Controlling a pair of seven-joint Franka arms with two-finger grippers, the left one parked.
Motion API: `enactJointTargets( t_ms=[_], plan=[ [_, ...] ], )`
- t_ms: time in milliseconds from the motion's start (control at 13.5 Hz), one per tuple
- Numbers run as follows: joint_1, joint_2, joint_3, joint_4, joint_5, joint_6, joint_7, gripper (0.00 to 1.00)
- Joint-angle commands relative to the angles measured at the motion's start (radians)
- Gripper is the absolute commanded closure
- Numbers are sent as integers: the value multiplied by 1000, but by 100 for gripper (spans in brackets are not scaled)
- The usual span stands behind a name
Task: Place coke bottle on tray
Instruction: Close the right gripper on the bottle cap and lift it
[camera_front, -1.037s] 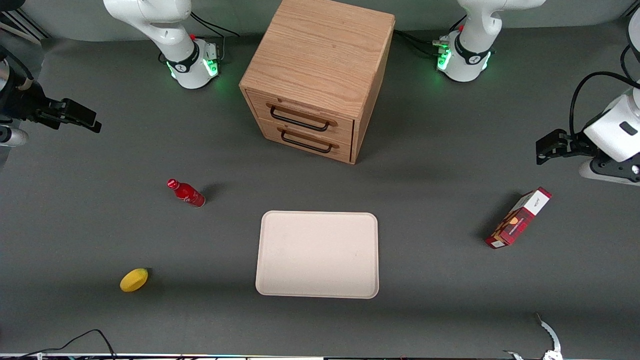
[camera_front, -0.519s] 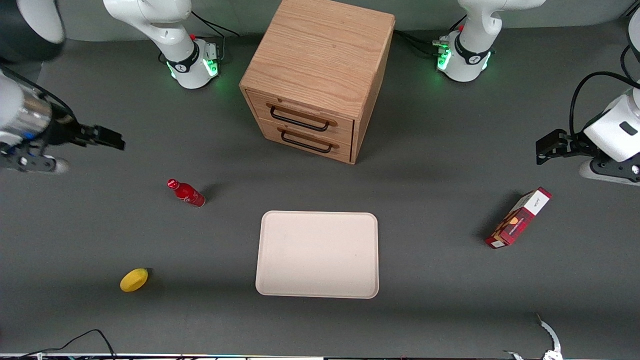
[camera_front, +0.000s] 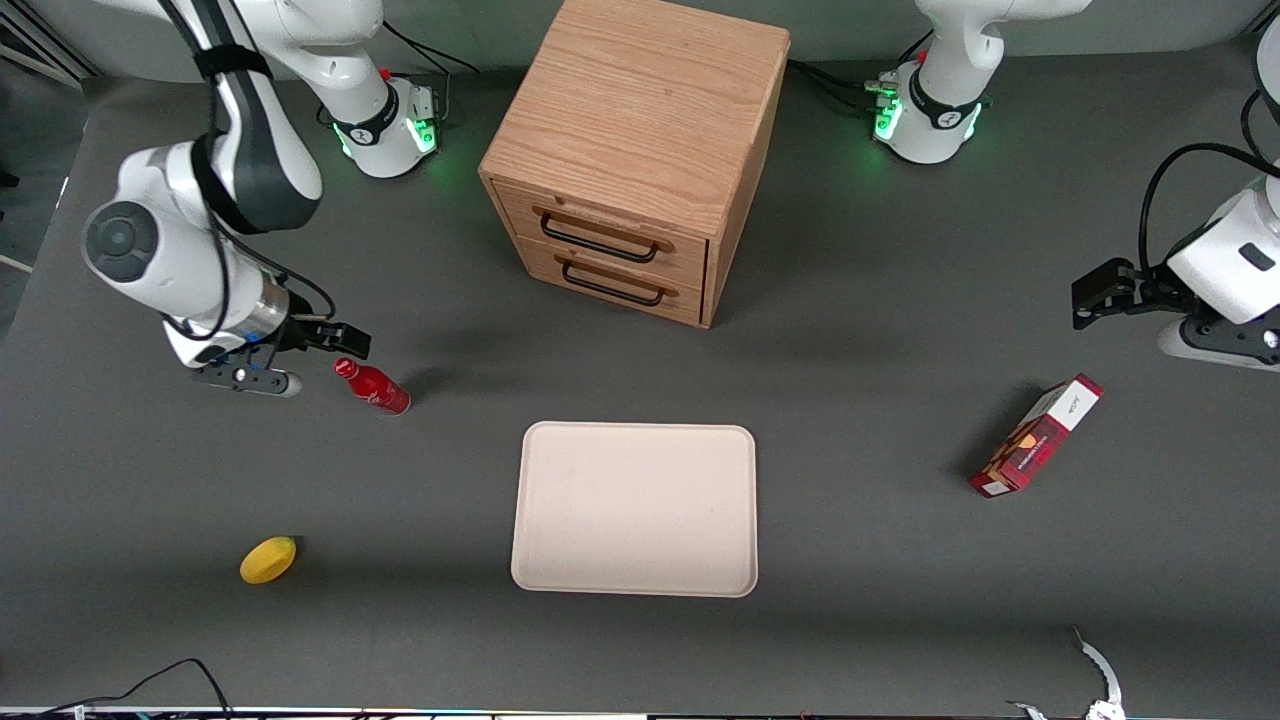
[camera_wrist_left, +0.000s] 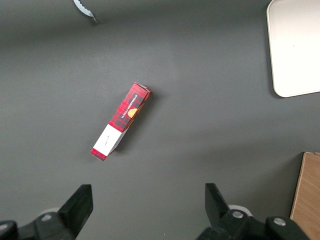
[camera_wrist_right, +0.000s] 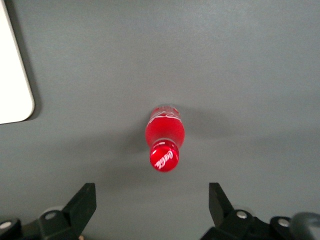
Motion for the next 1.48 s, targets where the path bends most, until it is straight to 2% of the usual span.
enactJointTargets(
  t_ms=[0,444,519,667,741,815,1185,1407],
  plan=[
    [-3,8,-3,-52,-70,100,32,0],
    [-5,44,-3,-83,-73,200,32,0],
    [-3,50,-3,-81,-74,203,32,12],
    [-2,51,-3,-81,-93,203,32,67],
    [-2,50,-3,-81,-111,202,32,91],
    [-2,50,-3,-80,-113,202,32,100],
    [3,27,0,-61,-113,165,31,100],
    [3,-27,-1,108,-105,-101,5,100]
  ],
)
